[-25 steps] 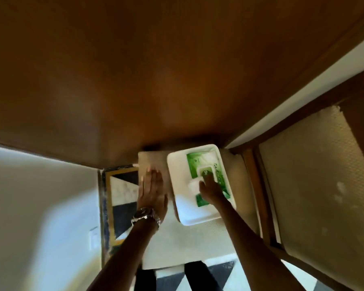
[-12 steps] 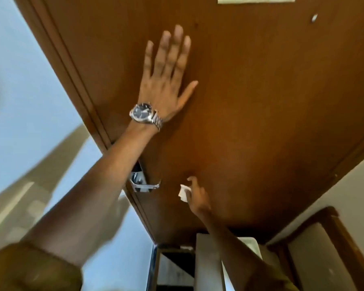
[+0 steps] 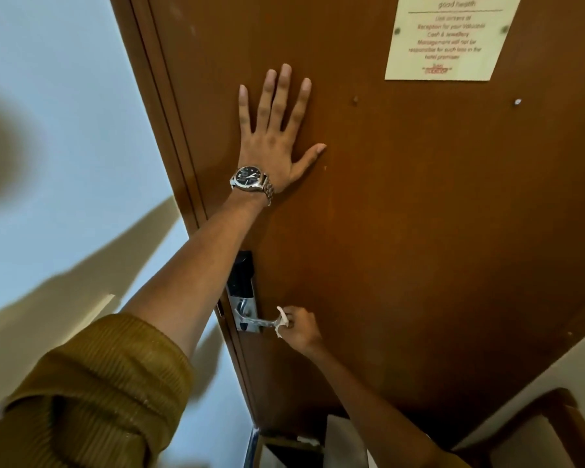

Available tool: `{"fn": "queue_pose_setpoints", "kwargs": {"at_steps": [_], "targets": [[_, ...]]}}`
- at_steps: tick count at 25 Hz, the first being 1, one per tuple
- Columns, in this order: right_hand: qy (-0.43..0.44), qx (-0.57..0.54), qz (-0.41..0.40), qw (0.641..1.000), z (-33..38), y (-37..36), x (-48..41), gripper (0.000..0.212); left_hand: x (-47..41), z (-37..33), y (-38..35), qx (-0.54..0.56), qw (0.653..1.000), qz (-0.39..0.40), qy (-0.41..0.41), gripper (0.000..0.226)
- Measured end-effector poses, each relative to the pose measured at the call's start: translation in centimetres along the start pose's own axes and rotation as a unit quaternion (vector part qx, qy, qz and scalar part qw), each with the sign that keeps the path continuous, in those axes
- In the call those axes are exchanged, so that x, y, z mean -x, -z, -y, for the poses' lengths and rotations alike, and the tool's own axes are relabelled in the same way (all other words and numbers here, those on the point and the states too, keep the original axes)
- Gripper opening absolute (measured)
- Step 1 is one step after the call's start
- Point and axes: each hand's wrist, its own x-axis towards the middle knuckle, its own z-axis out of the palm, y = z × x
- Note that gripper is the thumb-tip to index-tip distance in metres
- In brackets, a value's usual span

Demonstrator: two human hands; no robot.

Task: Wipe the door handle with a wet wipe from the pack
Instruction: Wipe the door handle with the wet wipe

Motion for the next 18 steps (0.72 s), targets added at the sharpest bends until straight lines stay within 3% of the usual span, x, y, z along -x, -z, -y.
{"fn": "queue_pose_setpoints", "kwargs": {"at_steps": [3,5,7,12,14,18], "targets": [[0.006,0.038,-0.009,0.999,0.0,-0.9,0.1,0.038,-0.2,-0.1,-0.3,0.008,1.000,-0.015,-0.008,0.089],[0.071,0.173,-0.033,0.982,0.0,-0.8,0.4,0.029,-0.3,-0.1,-0.4,0.012,1.000,-0.017,0.000,0.089],[0.147,0.297,-0.048,0.942,-0.3,-0.1,0.4,0.025,-0.2,-0.1,-0.4,0.007,1.000,-0.019,0.003,0.089],[0.308,0.445,0.010,0.841,-0.2,0.3,-1.0,0.032,-0.4,-0.3,0.1,-0.004,1.000,-0.018,0.005,0.088],[0.313,0.486,0.024,0.815,0.5,-0.7,-1.3,0.038,-0.3,-0.3,0.2,-0.001,1.000,-0.018,0.007,0.088],[0.261,0.515,0.012,0.817,3.5,-4.8,-1.9,0.036,-0.3,-0.2,0.1,-0.003,1.000,-0.028,0.002,0.087]]}}
